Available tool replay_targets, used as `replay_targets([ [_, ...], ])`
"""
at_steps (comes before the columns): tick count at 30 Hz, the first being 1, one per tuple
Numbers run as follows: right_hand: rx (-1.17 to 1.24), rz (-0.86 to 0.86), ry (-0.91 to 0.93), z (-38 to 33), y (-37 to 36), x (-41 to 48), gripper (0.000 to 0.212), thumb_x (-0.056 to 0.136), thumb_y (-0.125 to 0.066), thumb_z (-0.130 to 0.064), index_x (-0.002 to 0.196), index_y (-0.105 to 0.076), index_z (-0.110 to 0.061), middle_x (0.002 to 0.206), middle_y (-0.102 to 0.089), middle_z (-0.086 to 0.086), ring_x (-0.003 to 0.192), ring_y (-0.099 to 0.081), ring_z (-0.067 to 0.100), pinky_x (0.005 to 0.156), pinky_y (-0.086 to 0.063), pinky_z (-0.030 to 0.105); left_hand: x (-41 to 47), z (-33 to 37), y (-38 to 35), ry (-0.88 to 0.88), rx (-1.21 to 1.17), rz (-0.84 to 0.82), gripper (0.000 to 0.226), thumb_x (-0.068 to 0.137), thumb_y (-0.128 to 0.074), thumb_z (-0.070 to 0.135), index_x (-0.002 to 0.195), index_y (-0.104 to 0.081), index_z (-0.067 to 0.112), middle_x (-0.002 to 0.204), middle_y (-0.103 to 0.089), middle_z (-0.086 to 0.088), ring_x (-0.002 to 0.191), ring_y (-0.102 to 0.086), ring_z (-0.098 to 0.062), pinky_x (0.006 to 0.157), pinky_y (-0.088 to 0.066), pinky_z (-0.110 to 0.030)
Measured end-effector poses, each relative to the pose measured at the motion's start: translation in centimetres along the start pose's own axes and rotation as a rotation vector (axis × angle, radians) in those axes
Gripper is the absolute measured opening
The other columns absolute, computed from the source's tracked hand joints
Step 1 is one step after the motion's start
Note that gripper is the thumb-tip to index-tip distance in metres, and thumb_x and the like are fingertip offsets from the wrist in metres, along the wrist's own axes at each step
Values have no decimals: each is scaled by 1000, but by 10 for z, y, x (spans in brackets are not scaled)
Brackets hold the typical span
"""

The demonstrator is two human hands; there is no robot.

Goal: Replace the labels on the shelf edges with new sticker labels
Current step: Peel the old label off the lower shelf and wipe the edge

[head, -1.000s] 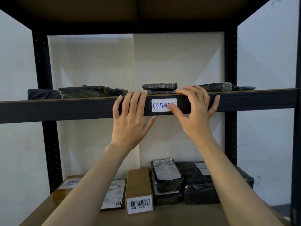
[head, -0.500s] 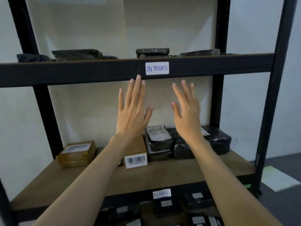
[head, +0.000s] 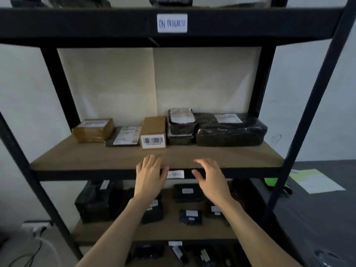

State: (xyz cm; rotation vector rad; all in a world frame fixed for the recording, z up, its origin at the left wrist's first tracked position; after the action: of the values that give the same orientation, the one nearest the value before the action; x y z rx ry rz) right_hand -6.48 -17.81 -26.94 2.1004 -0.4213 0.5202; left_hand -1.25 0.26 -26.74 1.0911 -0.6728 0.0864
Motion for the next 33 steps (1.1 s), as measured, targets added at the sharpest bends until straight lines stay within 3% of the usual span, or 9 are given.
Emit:
replay_targets([
  [2, 43, -82, -60, 15, -18, -17, 33, 90, -59, -29, 122, -53, -25, 120, -55, -5, 113, -49, 12, 87, -42, 22, -17, -5, -17, 51, 32, -52, 43, 94, -51, 33, 133, -46, 16, 136, -45, -2, 130, -35, -20, 106, -27, -37],
  [5, 81, -115, -79, 23, -38, -26, 34, 87, -63, -27, 120, -55, -22, 115, -57, -4, 112, -51, 13, 89, -43, 23, -22, -9, -30, 13, 73, -87, 51, 92, -55, 28, 140, -38, 19, 144, -37, -2, 137, -26, -19, 112, -19, -37],
  [9, 122, -44, -105, 22, -53, -19, 34, 85, -66, -23, 117, -57, -16, 114, -59, 0, 107, -55, 15, 87, -50, 32, -4, -21, -41, -18, 104, -178, 62, 92, -55, 36, 146, -29, 22, 152, -29, 0, 144, -13, -20, 117, -8, -38],
  [12, 152, 61, -151, 21, -60, -14, 30, 84, -68, -19, 112, -60, -11, 111, -61, 4, 100, -59, 16, 81, -54, 36, 4, -28, -54, -77, 117, -216, 68, 90, -55, 44, 148, -25, 26, 153, -27, 3, 144, -14, -17, 116, -5, -37],
  [19, 241, 232, -424, 24, -92, -16, 19, 83, -69, -22, 95, -67, -8, 91, -70, 4, 82, -65, 15, 72, -52, 26, 8, -45, -56, -218, 49, -84, 66, 83, -65, 43, 142, -40, 26, 147, -40, 6, 137, -33, -16, 107, -21, -33],
  [25, 827, 370, -842, 28, -119, -21, 17, 83, -70, -17, 93, -68, -4, 86, -69, 9, 73, -64, 12, 66, -53, 24, 9, -52, -57, -261, 21, -76, 65, 83, -67, 39, 141, -42, 24, 147, -41, 7, 135, -36, -15, 105, -22, -31],
  [33, 942, 354, -912, 26, -122, -19, 14, 86, -65, -11, 94, -66, 0, 77, -64, 5, 68, -61, 10, 65, -56, 24, 9, -53, -60, -271, 13, -44, 63, 82, -69, 37, 139, -45, 22, 145, -43, 5, 134, -38, -16, 103, -22, -30],
])
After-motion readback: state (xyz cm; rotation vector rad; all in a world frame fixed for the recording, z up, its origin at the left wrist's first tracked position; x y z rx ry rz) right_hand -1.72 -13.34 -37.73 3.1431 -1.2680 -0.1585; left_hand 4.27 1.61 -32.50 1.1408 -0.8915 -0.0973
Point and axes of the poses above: each hand's wrist, its own x-axis towards the middle knuckle, its own y-axis out of the back of the hand, z = x × y, the point moved 5 cm from there along x, towards the middle knuckle
